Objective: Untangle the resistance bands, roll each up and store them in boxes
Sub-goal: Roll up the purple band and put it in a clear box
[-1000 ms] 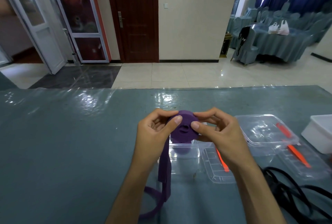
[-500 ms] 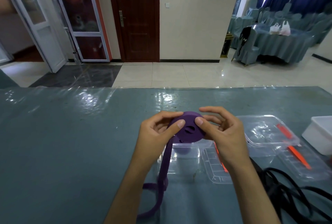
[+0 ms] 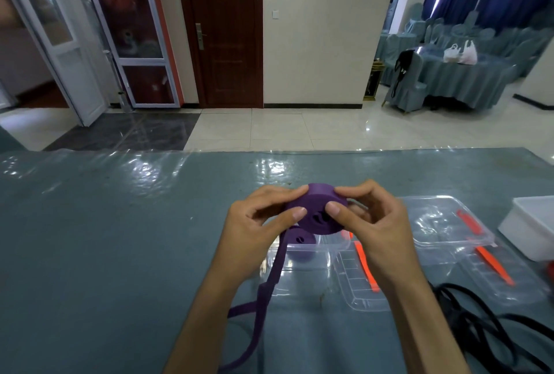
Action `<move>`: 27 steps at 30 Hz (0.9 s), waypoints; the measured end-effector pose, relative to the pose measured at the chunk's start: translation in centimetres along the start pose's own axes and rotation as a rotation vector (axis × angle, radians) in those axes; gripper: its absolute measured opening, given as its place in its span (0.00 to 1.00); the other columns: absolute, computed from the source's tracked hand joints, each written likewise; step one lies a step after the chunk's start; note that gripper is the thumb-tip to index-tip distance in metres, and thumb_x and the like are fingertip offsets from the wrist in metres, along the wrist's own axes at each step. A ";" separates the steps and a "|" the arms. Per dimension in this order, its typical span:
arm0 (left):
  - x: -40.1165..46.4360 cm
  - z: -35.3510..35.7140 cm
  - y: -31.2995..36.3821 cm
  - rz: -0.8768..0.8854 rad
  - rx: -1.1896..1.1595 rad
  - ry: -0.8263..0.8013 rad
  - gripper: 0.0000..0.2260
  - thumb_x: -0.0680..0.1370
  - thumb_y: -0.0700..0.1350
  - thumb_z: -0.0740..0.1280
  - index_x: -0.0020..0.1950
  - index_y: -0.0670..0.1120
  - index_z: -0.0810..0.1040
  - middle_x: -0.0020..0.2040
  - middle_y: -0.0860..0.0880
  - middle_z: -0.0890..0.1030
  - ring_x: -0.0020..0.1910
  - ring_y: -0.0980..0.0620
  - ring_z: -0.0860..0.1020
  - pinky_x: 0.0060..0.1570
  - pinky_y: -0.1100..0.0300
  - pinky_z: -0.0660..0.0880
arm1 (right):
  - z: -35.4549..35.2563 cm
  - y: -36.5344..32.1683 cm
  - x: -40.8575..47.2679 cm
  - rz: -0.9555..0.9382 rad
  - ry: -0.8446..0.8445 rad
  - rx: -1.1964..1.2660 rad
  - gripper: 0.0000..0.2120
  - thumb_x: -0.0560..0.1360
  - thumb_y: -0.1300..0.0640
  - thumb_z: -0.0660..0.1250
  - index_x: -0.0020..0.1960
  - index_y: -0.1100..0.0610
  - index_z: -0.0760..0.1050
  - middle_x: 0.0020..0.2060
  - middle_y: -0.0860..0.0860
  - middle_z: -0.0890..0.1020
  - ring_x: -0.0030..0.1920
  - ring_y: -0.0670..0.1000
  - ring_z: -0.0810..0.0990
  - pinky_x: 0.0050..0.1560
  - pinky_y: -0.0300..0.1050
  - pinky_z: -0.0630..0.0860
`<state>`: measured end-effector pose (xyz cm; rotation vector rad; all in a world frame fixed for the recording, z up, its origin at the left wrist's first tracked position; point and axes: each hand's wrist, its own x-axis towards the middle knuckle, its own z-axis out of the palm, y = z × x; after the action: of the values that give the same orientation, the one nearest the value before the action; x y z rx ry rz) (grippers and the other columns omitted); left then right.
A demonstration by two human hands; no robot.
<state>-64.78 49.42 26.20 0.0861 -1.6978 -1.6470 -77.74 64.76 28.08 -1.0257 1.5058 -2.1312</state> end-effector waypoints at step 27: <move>0.0 1.9 1.7 0.048 -0.130 0.219 0.09 0.72 0.41 0.79 0.52 0.50 0.88 0.49 0.46 0.88 0.50 0.51 0.88 0.51 0.64 0.82 | 1.3 -1.0 0.0 -0.028 0.086 0.050 0.20 0.65 0.43 0.85 0.46 0.52 0.80 0.48 0.56 0.88 0.46 0.56 0.89 0.42 0.46 0.85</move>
<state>-65.10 51.29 27.95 0.1558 -1.4156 -1.6436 -76.67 64.22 29.28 -0.9549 1.4762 -2.2478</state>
